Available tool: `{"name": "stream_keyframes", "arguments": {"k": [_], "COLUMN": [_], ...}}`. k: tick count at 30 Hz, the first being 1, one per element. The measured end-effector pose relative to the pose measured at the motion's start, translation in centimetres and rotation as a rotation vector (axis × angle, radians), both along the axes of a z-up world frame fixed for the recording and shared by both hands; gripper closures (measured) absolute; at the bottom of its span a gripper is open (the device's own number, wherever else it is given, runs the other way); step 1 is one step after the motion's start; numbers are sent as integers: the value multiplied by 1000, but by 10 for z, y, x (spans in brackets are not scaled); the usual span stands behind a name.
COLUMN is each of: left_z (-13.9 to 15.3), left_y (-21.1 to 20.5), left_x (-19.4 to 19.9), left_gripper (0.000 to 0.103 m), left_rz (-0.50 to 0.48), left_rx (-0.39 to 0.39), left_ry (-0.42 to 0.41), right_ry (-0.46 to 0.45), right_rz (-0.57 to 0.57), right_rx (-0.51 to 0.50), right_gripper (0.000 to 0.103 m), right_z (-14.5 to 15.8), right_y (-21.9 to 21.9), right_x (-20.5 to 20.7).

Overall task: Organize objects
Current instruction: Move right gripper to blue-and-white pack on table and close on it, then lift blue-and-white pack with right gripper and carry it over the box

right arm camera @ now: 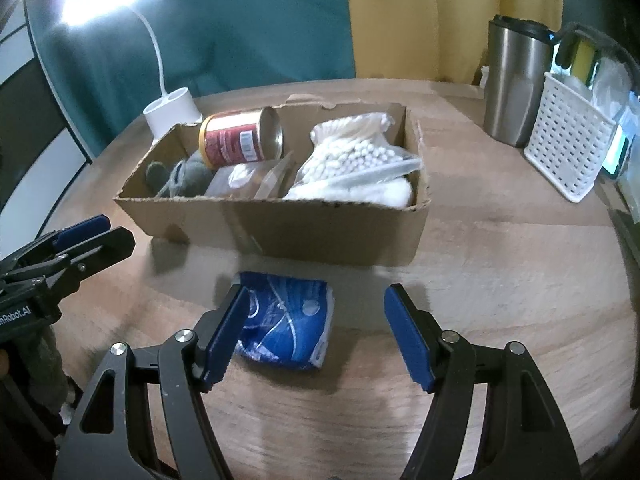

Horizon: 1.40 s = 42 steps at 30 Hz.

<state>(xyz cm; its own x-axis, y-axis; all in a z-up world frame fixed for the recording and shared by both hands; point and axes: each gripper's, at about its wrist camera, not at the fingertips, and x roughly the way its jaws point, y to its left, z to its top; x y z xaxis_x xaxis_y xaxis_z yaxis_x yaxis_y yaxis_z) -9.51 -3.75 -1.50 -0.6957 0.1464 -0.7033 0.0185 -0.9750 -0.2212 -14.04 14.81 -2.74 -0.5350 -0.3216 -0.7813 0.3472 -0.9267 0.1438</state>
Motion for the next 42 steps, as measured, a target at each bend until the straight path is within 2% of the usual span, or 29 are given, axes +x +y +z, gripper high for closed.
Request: {"name": "stream_keyframes", "arguments": {"k": [19,24,31,34,35,36,42], "left_z": [-19,-23,-24,-22,-22,-21,-17], "left_y": [-12,-16,-15,-13,-12,-12,-8], "left_x": [7,5,4,5,6,6,10], "left_gripper": [21,21,21,21,21,21,21], "left_rz": [22,23,15,12,12,12,6], "left_rx": [-1,8,11,10,9,9,9], "left_ry": [-33,-40,-41,-38,-37,-35,-26], "right_ry": [-80,-71,-48,-20,-8,6,19], "right_rz": [27,30,33,41,40,32,39], "right_rx": [-24,-9,4,24,26,21,-10], "right_gripper": [32,47,53,61,79,88,92], "right_z": [-29,-28,-29,-28,-27,-24,-19], "right_y": [-17,-21,-24,-26,-26,-24,-18], "right_x": [-3,-4,-1,3,5,5,10]}}
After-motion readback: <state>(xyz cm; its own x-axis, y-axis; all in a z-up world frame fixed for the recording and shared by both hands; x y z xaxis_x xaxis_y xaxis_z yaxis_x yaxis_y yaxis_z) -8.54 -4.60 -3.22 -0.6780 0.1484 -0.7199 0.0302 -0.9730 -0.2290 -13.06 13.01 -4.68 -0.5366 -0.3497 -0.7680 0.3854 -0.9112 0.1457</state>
